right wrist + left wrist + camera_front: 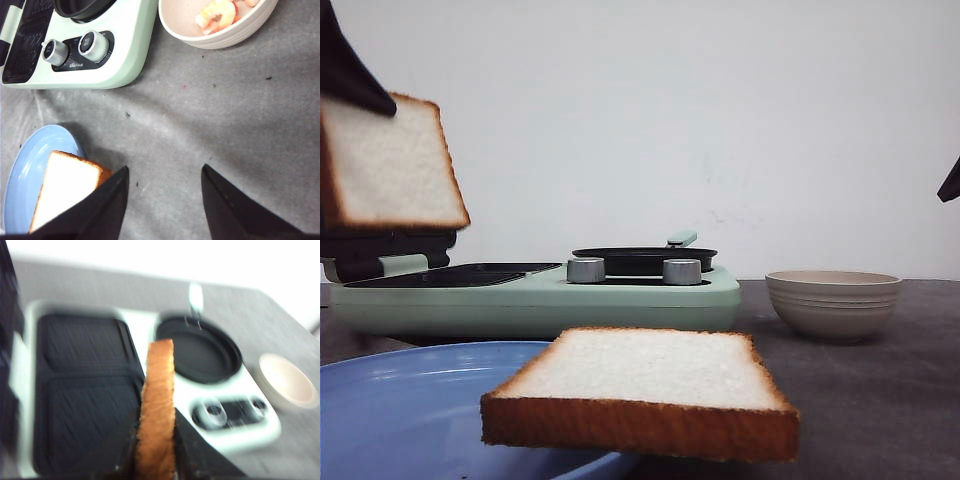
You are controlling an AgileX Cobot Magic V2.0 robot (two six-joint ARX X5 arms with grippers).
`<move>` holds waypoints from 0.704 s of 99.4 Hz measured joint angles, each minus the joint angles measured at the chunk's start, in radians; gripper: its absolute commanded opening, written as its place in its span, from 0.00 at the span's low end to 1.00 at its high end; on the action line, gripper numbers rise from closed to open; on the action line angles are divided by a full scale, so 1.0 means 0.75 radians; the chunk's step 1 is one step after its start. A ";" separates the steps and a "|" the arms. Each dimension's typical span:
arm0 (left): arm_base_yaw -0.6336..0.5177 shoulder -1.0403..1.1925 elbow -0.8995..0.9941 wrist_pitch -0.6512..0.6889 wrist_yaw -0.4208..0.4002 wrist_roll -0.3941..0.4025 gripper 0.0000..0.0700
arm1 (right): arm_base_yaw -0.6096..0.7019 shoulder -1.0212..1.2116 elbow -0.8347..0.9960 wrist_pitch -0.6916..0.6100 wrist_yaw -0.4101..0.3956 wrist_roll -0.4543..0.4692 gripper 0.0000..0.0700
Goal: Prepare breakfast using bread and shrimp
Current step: 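Lift the bread slice and carry it over the sandwich maker plate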
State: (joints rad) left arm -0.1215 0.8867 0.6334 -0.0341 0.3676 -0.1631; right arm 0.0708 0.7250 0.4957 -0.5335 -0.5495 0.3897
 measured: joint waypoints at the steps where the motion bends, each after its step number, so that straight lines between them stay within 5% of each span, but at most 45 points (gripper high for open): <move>1: -0.002 0.000 0.000 0.010 -0.007 0.002 0.01 | 0.000 0.000 0.000 0.001 0.000 0.000 0.40; 37: -0.011 0.189 0.181 0.081 -0.149 0.110 0.01 | 0.000 0.000 0.000 0.004 0.000 -0.030 0.40; 70: -0.068 0.564 0.531 0.028 -0.340 0.373 0.01 | 0.000 0.000 0.000 0.004 0.001 -0.042 0.40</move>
State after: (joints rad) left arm -0.1726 1.3094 1.0313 -0.0128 0.1127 0.1169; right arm 0.0708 0.7250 0.4957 -0.5304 -0.5491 0.3584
